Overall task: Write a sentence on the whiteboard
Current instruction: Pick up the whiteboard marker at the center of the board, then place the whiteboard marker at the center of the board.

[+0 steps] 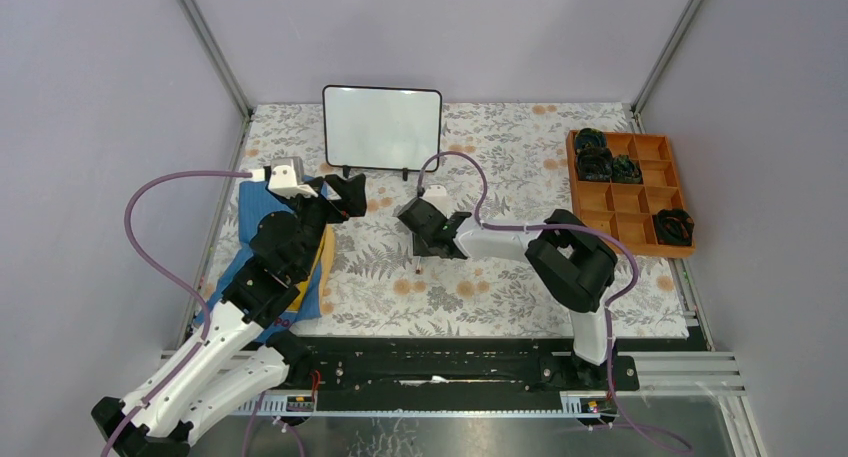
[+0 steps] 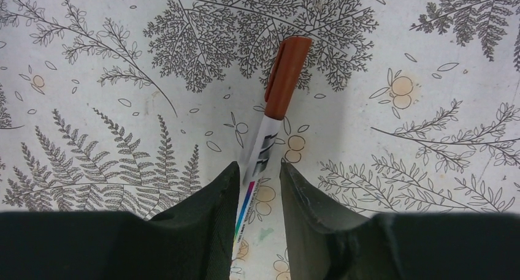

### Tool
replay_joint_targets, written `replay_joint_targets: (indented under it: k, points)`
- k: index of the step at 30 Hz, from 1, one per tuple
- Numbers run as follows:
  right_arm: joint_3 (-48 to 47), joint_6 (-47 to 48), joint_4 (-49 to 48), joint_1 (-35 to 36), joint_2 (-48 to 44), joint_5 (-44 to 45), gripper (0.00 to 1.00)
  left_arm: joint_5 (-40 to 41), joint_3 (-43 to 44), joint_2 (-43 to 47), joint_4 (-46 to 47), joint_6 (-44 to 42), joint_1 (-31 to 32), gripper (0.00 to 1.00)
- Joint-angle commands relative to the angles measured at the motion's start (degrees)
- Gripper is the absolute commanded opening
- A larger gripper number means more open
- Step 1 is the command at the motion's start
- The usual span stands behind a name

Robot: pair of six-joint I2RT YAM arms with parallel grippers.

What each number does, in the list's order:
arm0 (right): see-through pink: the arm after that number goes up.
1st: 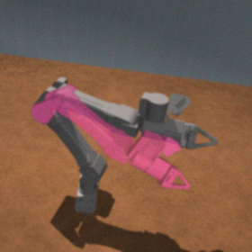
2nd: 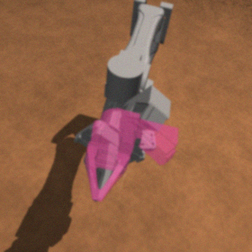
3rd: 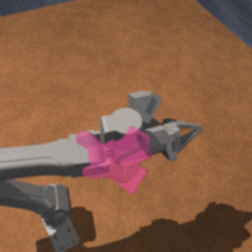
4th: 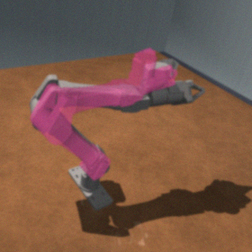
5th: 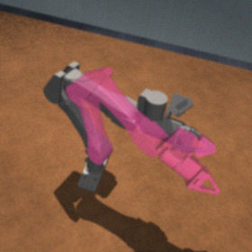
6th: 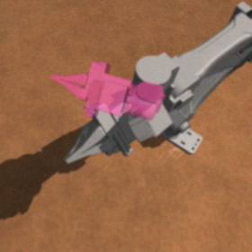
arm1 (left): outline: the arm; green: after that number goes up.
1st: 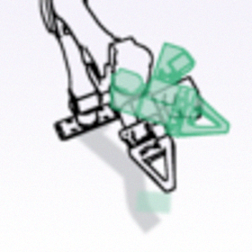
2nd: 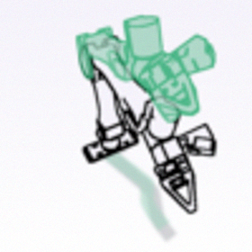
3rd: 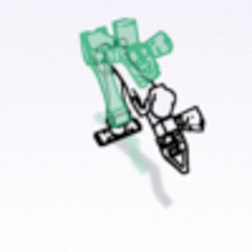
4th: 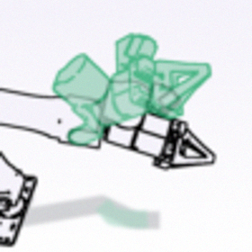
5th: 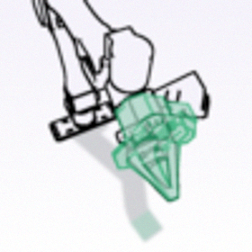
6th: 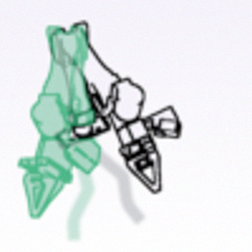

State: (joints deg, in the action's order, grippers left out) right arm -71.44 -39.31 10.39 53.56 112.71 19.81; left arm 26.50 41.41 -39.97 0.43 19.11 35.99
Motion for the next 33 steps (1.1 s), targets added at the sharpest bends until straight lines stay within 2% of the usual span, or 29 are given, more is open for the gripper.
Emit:
replay_joint_targets:
  k: [1,7,12,17,23,33]
  points:
    - [1.3,0.7,1.0,-1.0,0.6,-0.5,0.37,1.3,0.2,-0.1,1.8,-0.2,0.4,0.99]
    - [3.3,1.9,1.0,-1.7,-0.8,0.1,0.23,1.3,0.2,-0.2,1.7,-0.2,0.5,0.99]
    - [7.0,1.9,0.6,-4.7,-5.0,-0.8,0.01,1.2,0.3,-0.2,1.5,0.1,0.6,0.99]
    - [10.4,4.7,1.8,-8.7,-12.8,0.9,0.0,1.3,0.4,0.0,1.4,0.1,0.7,0.99]
    - [13.3,13.6,3.9,-16.5,-21.2,0.1,0.0,0.8,0.4,0.0,1.5,0.4,0.7,0.99]
    - [13.6,19.1,4.5,-25.1,-18.9,-0.7,0.0,-0.6,0.1,0.2,1.9,0.0,0.8,0.99]
